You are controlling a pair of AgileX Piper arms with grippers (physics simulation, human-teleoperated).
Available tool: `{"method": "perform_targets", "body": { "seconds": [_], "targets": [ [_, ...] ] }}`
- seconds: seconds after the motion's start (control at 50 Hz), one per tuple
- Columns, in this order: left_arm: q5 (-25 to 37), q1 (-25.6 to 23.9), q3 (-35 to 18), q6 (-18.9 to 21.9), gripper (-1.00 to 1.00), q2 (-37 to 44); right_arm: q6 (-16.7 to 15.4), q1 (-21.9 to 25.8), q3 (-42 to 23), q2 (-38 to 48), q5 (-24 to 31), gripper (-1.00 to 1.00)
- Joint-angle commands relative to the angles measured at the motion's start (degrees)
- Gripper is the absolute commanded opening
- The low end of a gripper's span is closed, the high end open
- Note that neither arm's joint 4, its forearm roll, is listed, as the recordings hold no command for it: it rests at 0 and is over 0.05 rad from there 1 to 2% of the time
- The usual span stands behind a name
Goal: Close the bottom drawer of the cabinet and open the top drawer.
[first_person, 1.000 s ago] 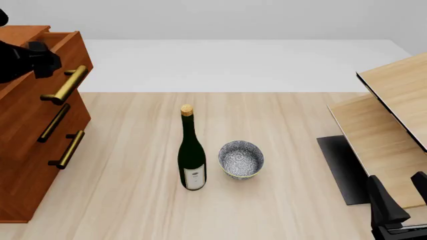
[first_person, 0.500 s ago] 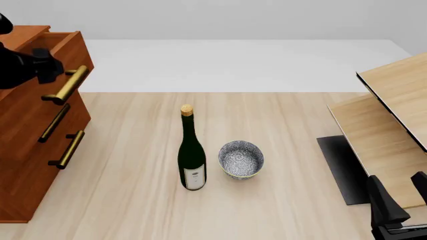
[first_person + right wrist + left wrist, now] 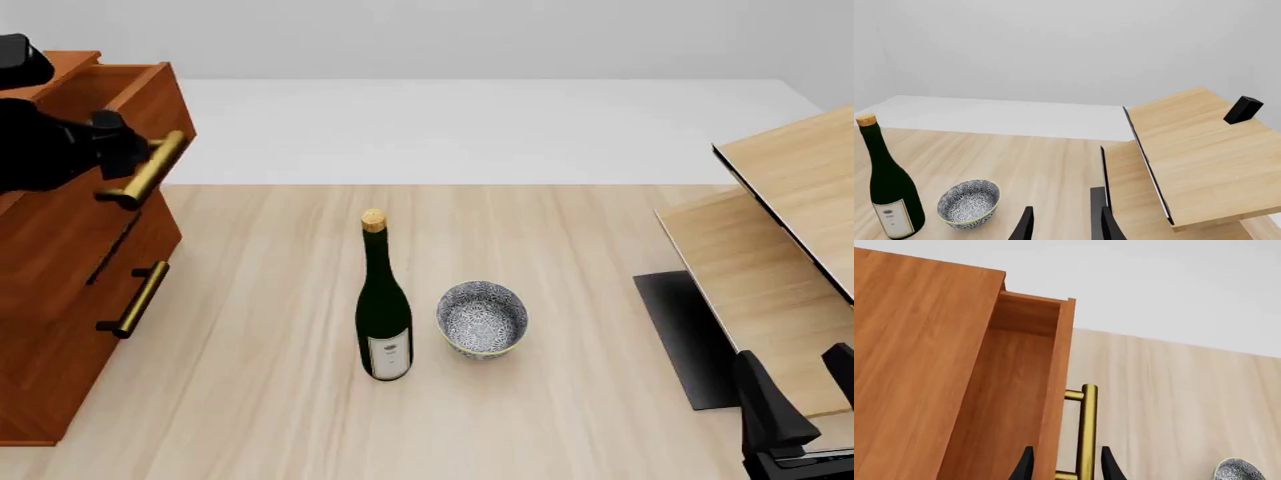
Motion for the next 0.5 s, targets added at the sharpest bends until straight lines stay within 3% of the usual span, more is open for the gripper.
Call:
{"method": "perform_targets", "body": {
  "seconds": [0.02,0.06,0.5],
  "targets": [
    [-0.24,-3.32,0.98,-4.10,1.00,1.38,0.03,-0.01,0.00,0.00,-0.02,1.00],
    [-0.51,-2.41,1.07,-2.65,1.00,1.08,-0.02,0.00,0.00,0.00,-0.02,1.00],
    [-1.48,-8.82,2.10,-7.43,1.00,2.53,0.12,-0.18,0.00,0.00,0.02,1.00]
  ]
}}
